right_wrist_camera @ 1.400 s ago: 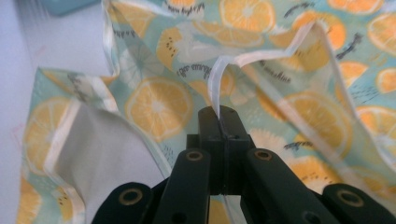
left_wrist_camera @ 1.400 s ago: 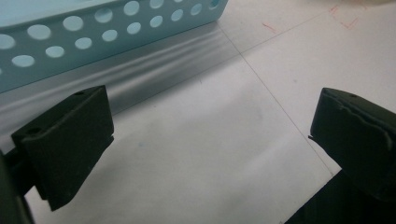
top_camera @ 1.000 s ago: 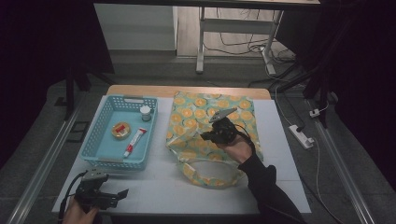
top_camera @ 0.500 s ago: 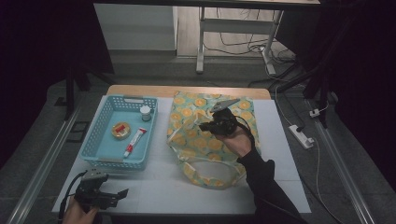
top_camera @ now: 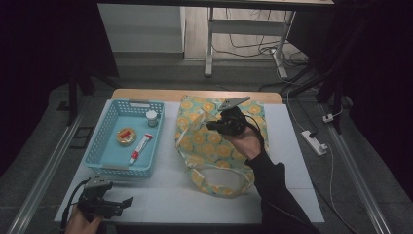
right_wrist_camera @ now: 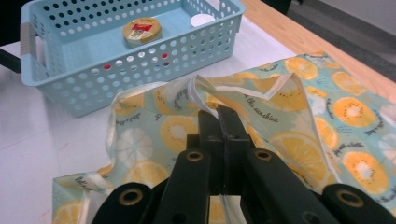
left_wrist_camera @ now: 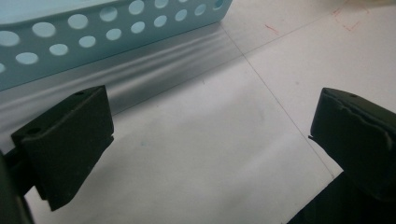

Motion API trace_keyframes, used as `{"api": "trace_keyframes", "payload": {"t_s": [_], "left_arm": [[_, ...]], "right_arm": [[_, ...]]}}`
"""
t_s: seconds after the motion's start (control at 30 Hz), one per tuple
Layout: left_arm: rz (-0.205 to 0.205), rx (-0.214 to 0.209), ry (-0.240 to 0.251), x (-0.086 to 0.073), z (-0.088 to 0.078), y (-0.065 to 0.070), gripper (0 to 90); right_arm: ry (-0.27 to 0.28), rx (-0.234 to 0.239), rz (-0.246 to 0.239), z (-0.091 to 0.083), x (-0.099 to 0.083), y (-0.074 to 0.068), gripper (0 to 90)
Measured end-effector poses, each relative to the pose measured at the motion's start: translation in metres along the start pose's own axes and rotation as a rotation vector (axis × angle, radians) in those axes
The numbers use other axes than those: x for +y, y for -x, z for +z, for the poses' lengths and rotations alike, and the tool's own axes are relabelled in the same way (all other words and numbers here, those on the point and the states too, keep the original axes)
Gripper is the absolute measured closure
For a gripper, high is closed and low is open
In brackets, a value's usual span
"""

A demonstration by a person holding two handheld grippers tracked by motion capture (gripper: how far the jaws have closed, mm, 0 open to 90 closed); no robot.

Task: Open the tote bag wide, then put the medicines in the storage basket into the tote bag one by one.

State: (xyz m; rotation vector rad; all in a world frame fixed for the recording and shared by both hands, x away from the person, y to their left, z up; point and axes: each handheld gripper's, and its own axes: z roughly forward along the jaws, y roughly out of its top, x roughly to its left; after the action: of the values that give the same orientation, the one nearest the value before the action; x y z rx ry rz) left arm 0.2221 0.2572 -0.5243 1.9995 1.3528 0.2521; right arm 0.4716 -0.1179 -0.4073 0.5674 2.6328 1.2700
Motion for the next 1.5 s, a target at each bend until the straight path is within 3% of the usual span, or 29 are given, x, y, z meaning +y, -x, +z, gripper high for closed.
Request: {"api": "trace_keyframes", "payload": {"t_s": [0.23,0.53,0.87,1.2,1.5], "left_arm": [[-0.003,-0.002,0.0,0.0,0.0,0.0,0.0],[-0.004,-0.002,0.005,0.0,-0.001,0.0,0.0],[-0.031,-0.007,0.024,-0.001,-0.003,-0.003,0.0],[-0.038,-0.063,0.023,0.0,-0.007,-0.005,0.0],[-0.03,-0.058,0.035,0.003,-0.013,-0.004,0.0]], "right_arm": [[0.012,-0.017,0.0,-0.003,0.004,0.002,89.8],[-0.017,-0.038,0.001,0.0,0.002,0.002,89.8],[-0.019,-0.043,-0.003,-0.004,0.001,0.001,89.7],[-0.03,-0.045,0.004,-0.001,-0.002,0.001,89.7],[-0.031,-0.043,0.001,-0.001,-0.003,0.002,89.7]]}}
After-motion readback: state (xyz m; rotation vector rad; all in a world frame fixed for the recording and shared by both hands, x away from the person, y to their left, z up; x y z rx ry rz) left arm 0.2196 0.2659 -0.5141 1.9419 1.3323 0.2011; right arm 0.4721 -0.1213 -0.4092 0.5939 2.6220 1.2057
